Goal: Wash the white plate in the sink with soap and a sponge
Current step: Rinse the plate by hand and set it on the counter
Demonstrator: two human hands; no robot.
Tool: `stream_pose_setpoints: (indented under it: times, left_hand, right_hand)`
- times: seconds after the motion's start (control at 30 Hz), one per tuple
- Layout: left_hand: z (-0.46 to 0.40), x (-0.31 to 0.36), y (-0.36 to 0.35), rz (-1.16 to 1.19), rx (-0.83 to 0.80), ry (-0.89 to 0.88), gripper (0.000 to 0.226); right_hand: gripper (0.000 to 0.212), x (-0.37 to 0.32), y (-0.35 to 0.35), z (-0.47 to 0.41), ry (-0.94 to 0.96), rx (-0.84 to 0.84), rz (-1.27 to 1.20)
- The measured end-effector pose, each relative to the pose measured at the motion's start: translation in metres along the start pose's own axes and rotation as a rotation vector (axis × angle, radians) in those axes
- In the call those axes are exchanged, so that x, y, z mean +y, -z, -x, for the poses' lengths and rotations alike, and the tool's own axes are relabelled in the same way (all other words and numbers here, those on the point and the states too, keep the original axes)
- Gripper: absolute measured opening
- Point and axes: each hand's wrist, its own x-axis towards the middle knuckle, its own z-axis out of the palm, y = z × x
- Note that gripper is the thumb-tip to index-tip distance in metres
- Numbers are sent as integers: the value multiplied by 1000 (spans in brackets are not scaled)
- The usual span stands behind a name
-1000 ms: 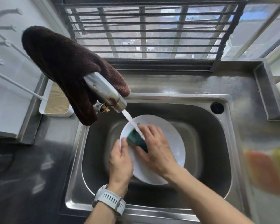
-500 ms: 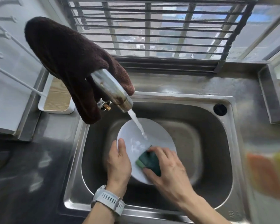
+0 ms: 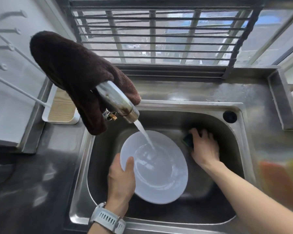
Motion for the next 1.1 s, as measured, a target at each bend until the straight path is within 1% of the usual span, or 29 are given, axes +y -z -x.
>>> stream_pose_setpoints:
  times: [0.07,0.13,0.17,0.2,0.23,0.27,0.33,0.37,0.4,0.43,0.5,0.57,0.63,0.7,0.77,0.8,0.83,0.87,0.93,0.97,1.03,1.1]
  left_hand:
    - [-1,2,3,-7,3,-5,8]
    - [-2,2,4,10,11,-1,11]
    - [-3,3,3,34,14,10,16]
    - [-4,3,0,70,11,32,23]
    - [-4,3,-4,117,-1,62,31]
    - [-3,5,-9,173,-10,97,39]
    - [-1,6,-17,270,-33,181,50]
    - [-1,7,-21,320,-44,205,51]
    - [-1,7,-23,346,-44,213,51]
    - [-1,7,-24,353,-42,216,52]
    - [-1,6,-23,351,-15,203,55]
    - [-2,8,-20,357,8,182,50]
    - [-7,10,-18,346,40,143,44]
    - [-9,10,-17,324,45,124,45]
    - [-7,7,-21,317,34,138,50]
    - [-5,8,-24,334,29,156,51]
    - [-4,8,-26,365,23,165,51]
    - [-2,10,-28,391,6,174,51]
    - [-1,10,-28,391,12,178,49]
    - [-2,9,-26,372,36,171,49]
    - [-4,9,-18,353,59,140,50]
    - [-5,9,-13,366,50,107,47]
  right_hand:
    - [53,-3,1,1,7,17,-41]
    - [47,-12,8,19,-21,102,-242]
    - [47,-20,12,37,3,132,-369]
    - [51,-32,18,58,69,116,-478]
    - [58,-48,27,80,186,46,-553]
    - [64,-65,34,100,344,-45,-570]
    - [61,-92,40,116,645,-183,-442]
    - [58,-102,44,112,737,-175,-362]
    - [57,-109,47,99,773,-113,-305]
    - [57,-112,48,82,759,-42,-261]
    - [60,-102,48,47,655,-5,-197]
    - [66,-75,42,31,534,-44,-97]
    - [70,-46,34,46,466,-120,-23]
    - [69,-33,36,86,504,-237,-58]
    - [61,-47,45,121,598,-349,-160]
    - [59,-60,49,127,650,-369,-220]
    - [59,-75,51,126,701,-353,-260]
    - [59,-89,52,119,749,-297,-267]
    - [59,-102,45,86,809,-127,-233]
    - [59,-101,42,67,775,-82,-209]
    - [60,-81,36,37,615,-3,-159]
    - [64,-53,31,35,451,40,-98]
